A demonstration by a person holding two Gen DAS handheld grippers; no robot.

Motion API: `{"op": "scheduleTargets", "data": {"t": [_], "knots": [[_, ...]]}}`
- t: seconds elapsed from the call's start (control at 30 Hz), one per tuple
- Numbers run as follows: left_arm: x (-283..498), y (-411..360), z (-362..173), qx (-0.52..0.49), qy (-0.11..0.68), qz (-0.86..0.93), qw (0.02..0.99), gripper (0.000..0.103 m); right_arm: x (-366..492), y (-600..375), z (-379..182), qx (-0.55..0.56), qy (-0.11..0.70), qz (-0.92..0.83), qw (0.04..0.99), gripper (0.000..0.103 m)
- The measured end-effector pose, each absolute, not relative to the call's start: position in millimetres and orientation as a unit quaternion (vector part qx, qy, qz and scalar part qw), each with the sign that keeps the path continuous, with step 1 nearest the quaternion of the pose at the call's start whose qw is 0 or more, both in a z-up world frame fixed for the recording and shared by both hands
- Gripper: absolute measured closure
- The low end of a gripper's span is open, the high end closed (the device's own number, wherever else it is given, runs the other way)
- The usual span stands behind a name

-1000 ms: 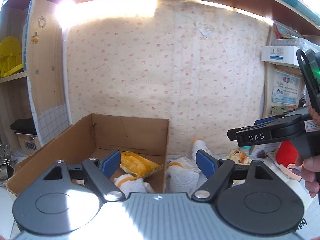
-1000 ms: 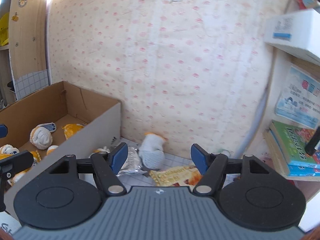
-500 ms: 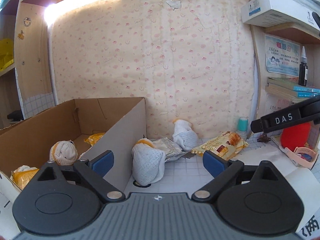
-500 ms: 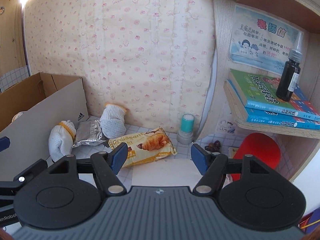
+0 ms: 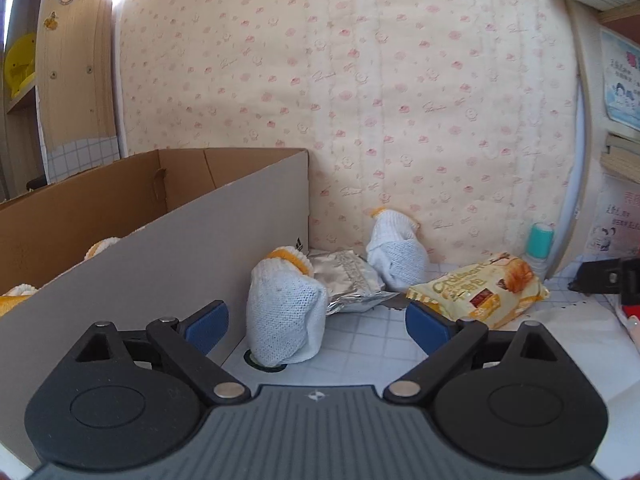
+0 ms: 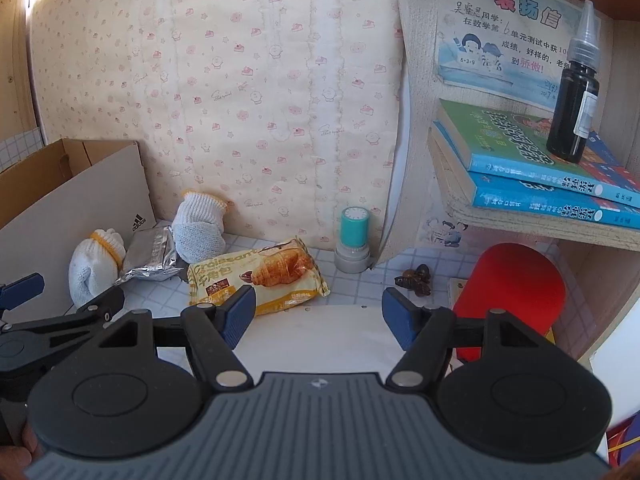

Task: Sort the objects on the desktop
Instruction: 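Withdraw both tools from the box back toward the pile, then grasp a white glove with the left tool while the right tool grasps the croissant bag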

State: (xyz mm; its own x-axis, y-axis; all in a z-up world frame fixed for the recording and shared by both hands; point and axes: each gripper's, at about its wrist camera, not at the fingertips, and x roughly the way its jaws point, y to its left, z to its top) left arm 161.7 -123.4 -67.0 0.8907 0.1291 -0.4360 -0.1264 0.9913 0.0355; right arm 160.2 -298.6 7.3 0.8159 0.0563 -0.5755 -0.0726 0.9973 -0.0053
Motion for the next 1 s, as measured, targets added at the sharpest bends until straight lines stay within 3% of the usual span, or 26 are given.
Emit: {"op": "scheduleTargets", "data": {"t": [0.2,0.27,0.33,0.43,0.77,1.0], "knots": [[196,-118,-78,-0.016,0.265,0.066,0.962,0.006,170,-297,-3,-0.019,0.315,0.039,0.948,0.035],[204,-116,-84,-0.027,0.278,0.062,0.958,0.014,172,-294,-5,-0.021,0.319,0.043,0.947,0.035],[205,-112,-87,-0.032,0.275,0.069,0.958,0.044,174,-290,-7,-0.024,0.322,0.046,0.945,0.034],[200,-103,-84,-0.036,0.272,0.058,0.96,0.069,180,-284,-11,-0.021,0.328,0.043,0.943,0.034],[163,-86,-83,-0.042,0.265,0.016,0.963,0.072,225,-248,-18,0.014,0.354,0.02,0.935,0.034],[144,-82,-83,-0.044,0.272,-0.014,0.961,0.072,276,-210,-23,-0.064,0.375,-0.005,0.925,0.033]]}}
